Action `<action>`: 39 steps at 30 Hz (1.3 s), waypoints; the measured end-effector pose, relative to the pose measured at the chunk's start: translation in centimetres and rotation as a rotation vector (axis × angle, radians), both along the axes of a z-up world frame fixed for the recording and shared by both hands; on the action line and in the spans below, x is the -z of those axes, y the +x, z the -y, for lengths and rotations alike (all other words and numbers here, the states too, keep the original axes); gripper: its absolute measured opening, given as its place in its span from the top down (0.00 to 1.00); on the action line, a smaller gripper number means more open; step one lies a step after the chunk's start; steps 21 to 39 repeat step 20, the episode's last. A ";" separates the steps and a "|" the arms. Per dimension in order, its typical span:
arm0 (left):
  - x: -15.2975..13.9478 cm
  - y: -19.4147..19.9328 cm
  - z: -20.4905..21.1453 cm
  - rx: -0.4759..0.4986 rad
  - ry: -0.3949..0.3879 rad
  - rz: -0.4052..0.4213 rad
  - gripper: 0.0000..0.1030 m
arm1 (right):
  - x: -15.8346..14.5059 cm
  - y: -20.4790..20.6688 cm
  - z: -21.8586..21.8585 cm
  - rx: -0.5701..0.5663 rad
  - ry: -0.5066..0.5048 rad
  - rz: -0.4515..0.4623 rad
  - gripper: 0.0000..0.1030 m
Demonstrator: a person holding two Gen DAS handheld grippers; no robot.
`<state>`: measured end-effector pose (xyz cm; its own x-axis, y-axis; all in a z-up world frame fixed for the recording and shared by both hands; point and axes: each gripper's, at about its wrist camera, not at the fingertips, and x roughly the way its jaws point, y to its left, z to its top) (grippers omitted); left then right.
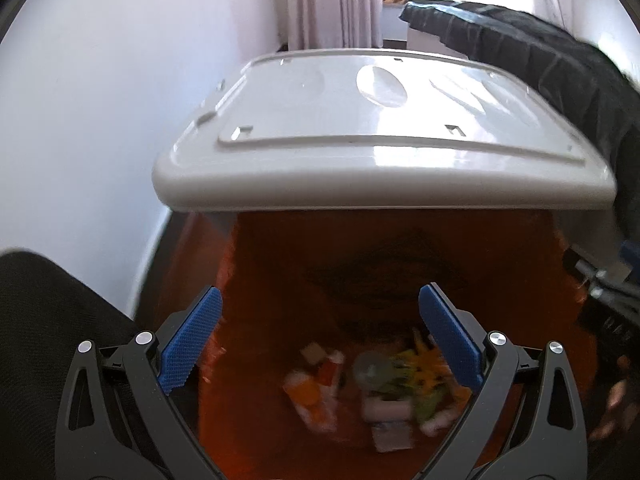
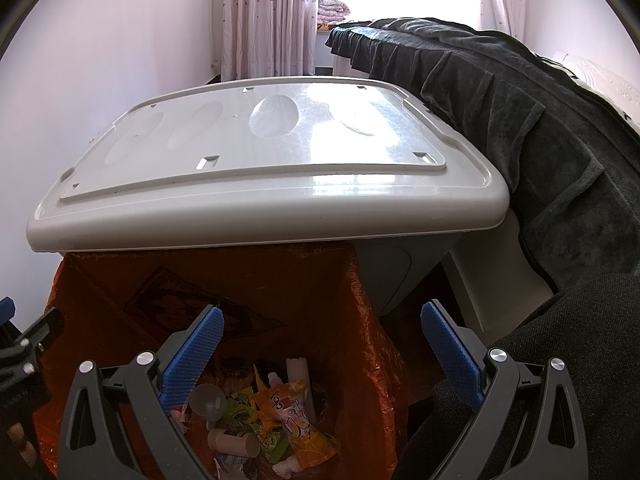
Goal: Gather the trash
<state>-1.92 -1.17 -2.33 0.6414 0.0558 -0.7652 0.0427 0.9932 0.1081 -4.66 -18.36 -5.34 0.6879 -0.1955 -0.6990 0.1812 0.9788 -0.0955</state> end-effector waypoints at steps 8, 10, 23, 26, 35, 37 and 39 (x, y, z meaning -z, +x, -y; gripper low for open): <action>0.8 0.6 -1.0 -0.066 0.015 -0.048 0.07 | 0.0 -0.1 0.0 0.002 0.017 0.000 0.05; 0.7 0.5 -1.4 -0.070 -0.017 -0.045 0.07 | 0.0 -0.2 -0.2 0.001 0.015 -0.003 0.05; 0.3 0.9 -2.2 -0.116 -0.043 -0.030 0.07 | -0.2 -0.1 0.0 0.006 0.018 -0.006 0.05; 0.3 0.9 -2.2 -0.116 -0.043 -0.030 0.07 | -0.2 -0.1 0.0 0.006 0.018 -0.006 0.05; 0.3 0.9 -2.2 -0.116 -0.043 -0.030 0.07 | -0.2 -0.1 0.0 0.006 0.018 -0.006 0.05; 0.3 0.9 -2.2 -0.116 -0.043 -0.030 0.07 | -0.2 -0.1 0.0 0.006 0.018 -0.006 0.05; 0.3 0.9 -2.2 -0.116 -0.043 -0.030 0.07 | -0.2 -0.1 0.0 0.006 0.018 -0.006 0.05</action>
